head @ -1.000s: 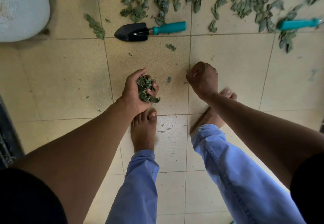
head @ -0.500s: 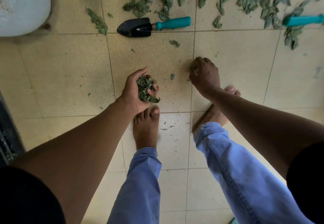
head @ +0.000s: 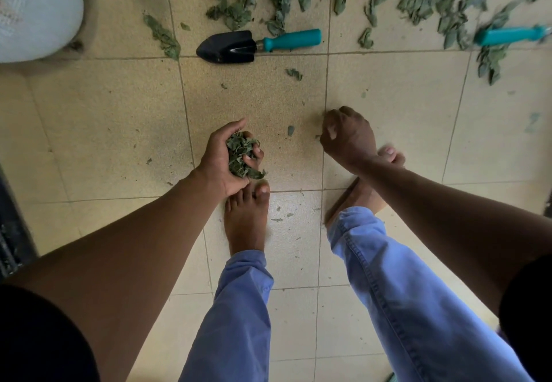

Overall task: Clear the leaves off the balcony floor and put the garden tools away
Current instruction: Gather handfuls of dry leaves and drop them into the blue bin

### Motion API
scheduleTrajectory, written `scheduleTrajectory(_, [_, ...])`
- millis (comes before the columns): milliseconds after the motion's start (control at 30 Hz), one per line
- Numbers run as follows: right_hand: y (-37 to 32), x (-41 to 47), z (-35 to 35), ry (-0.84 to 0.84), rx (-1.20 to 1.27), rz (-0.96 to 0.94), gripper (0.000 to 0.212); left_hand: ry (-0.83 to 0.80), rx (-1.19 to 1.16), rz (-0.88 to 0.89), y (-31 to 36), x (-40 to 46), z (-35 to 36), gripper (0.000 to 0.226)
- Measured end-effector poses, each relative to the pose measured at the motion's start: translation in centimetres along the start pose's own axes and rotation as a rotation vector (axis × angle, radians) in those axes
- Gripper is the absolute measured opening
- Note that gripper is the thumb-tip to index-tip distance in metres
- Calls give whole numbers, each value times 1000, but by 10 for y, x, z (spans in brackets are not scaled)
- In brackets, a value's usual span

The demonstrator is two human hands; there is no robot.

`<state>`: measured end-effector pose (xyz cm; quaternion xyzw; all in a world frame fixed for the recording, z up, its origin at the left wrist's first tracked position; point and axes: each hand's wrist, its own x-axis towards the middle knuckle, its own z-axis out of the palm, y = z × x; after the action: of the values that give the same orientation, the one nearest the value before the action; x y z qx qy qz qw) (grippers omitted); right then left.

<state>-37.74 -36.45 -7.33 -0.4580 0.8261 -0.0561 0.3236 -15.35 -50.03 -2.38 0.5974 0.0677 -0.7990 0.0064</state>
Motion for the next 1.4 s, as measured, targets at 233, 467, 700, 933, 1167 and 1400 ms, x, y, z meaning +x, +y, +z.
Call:
scheduleTrajectory(233, [3,-8,18,-21,15,19,37,-3,4,0,-1,1,1,33])
scheduleTrajectory(467, [4,-1,14,4,-95,-32,72,-7,11,-8,-2,0,-5,33])
scheduleTrajectory(700, [0,-10,23,-90,-75,-165,18,1,10,-8,-9,2,-5,32])
scheduleTrajectory(933, [-4,-5,15,-5,-69,-86,43,-5,7,-6,-13,3,2,32])
scheduleTrajectory(1167, [1,0,19,-10,-90,-130,20,-1,8,-4,-13,4,1,33])
scheduleTrajectory(1400, [-2,-3,23,-56,-133,-148,17,-8,17,-11,-15,1,-2,32])
